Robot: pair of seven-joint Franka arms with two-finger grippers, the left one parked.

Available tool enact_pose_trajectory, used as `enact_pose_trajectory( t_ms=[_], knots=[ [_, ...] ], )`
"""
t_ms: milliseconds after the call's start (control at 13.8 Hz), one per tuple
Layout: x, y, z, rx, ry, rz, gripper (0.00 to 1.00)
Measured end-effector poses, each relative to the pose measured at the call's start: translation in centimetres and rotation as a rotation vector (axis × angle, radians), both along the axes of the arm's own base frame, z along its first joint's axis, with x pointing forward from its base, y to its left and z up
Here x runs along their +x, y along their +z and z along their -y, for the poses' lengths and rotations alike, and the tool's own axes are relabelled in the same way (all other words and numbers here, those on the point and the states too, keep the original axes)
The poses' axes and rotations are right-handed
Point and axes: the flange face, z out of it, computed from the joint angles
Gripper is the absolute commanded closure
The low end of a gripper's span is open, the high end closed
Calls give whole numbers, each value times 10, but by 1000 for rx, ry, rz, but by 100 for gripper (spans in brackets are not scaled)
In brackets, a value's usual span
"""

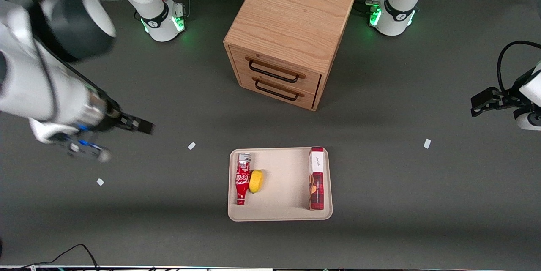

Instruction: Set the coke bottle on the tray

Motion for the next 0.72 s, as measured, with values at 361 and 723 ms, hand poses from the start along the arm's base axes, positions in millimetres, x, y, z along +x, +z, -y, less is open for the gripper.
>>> enact_pose_trajectory(
  t_ms=[361,723],
  knots=[
    [-78,68,77,10,-19,-37,0],
    [-125,65,91,24,-24,-24,0]
  ],
)
